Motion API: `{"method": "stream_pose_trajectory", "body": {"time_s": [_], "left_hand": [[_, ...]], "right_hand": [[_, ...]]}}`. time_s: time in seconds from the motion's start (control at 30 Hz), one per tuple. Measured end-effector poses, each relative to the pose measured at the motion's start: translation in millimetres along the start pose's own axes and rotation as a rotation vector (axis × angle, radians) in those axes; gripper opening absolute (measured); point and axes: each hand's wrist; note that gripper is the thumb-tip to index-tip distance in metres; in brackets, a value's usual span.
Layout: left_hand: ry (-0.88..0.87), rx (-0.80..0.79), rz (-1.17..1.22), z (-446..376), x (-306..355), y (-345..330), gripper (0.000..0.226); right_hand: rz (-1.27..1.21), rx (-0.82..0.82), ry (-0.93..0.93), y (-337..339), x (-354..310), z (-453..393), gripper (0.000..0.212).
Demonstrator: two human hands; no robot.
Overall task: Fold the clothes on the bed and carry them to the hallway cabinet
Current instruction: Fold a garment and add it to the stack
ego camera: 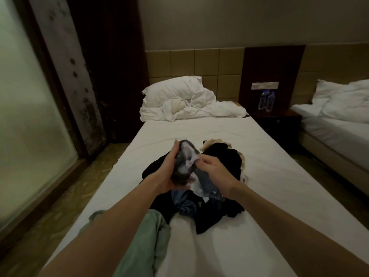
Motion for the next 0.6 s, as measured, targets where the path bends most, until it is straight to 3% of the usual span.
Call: {"method": "stream_pose_trajectory", "body": {"time_s": [0.07,0.1,0.2,0.27,0.37,0.43,0.53,0.6], "left_hand": [[0.153,-0.118,0.041,10,-19,1,0.102],[0.18,-0.17,0.073,14,-30,3,0.099],[0.118,-0.128,0.051,33,-53,2,0.074],[0.065,-0.059,-0.096,29,-67,2,0.055],[0.057,-0.015,-0.37,21,-80,16,0.02],[0.117,-0.088,-0.442,22,-77,19,0.009],[0.102,0.023,-0.148,31,-71,20,0.019],[0.149,-0.11,-0.008,47,-74,25,0.008]], "right_hand": [[0.015,-0.064,-0.047,-15,8,17,0.029],[0.022,-0.089,-0.084,-24,12,26,0.029],[0.101,-0.275,-0.158,-52,28,51,0.037],[0.186,-0.437,-0.216,-60,39,65,0.037],[0.205,-0.515,-0.298,-52,52,75,0.038],[0.175,-0.439,-0.257,-39,63,75,0.031],[0.07,0.023,-0.231,-11,96,57,0.024],[-0.109,0.284,-0.382,4,115,44,0.016]]}}
Point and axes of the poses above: each hand's wrist, its own z-axis away from the middle knuckle, its own y-axis out of the back of the hand, x = y × z, and after that the axes turned 11 degrees about -y, right-handed
